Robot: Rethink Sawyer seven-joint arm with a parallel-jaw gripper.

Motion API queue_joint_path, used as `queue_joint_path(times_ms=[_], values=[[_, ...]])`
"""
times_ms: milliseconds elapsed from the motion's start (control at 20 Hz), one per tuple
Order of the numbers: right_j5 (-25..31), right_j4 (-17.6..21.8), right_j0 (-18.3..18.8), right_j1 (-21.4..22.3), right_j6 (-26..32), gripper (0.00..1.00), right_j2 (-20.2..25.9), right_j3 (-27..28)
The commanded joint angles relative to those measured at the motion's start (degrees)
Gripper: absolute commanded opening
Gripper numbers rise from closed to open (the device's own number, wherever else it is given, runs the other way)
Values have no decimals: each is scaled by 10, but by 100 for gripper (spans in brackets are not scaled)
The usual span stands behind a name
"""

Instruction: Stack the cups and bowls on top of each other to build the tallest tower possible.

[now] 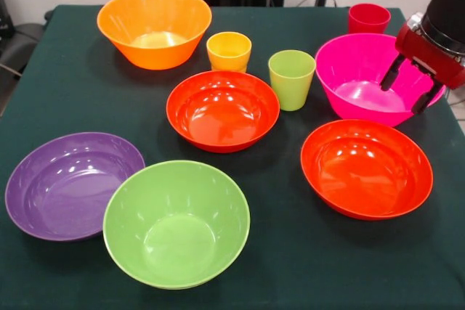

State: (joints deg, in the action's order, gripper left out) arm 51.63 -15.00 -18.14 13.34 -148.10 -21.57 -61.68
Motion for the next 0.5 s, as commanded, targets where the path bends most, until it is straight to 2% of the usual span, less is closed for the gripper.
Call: queue_joint_path(times_ms=[50,250,500], values=[[-23,1,2,4,-20,100,78,-50],[-16,0,5,15,-15,100,82,-56],[-19,5,3,0,-25,100,77,-47]])
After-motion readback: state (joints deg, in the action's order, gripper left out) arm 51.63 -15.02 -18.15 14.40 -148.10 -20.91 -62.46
